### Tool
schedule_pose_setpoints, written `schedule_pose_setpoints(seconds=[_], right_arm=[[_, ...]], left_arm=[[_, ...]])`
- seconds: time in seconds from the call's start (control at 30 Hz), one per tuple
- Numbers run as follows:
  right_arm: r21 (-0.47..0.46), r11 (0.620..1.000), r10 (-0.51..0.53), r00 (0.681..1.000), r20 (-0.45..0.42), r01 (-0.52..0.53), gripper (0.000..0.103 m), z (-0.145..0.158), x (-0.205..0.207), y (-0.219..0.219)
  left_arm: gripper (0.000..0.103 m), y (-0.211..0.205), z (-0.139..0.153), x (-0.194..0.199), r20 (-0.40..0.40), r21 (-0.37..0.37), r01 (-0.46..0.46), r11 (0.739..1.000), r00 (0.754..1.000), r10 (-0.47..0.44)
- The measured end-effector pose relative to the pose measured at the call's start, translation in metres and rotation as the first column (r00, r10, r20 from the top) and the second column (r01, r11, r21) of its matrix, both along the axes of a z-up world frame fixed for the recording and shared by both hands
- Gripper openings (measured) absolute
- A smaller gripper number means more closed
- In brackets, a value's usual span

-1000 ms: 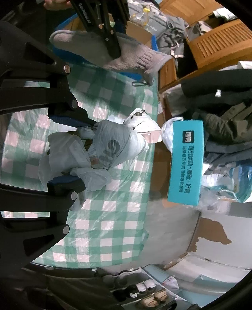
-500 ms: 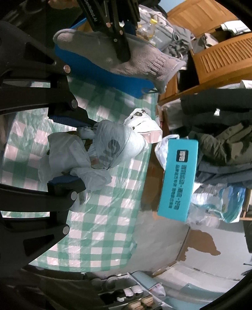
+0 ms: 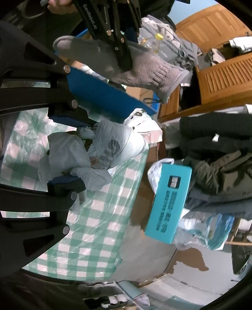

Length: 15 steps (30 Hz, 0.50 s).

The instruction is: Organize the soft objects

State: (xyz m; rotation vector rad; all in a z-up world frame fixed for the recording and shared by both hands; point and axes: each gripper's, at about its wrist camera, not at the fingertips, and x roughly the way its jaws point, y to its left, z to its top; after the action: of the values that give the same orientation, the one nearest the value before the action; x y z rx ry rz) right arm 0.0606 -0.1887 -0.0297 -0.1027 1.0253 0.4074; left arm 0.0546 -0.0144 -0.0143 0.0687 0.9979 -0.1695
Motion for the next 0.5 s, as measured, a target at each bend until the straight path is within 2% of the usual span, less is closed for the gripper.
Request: schedule_pose_setpoints(seconds=[0.5], right_arm=[[-0.002,0.995,0.104,0.995,-0.005,-0.104,0.041,0.003,0.006,0.072]], left_arm=[[0.027,0.062,-0.015,-0.002,-0.015,0.014,-0.111,0.994,0.994,0.111]])
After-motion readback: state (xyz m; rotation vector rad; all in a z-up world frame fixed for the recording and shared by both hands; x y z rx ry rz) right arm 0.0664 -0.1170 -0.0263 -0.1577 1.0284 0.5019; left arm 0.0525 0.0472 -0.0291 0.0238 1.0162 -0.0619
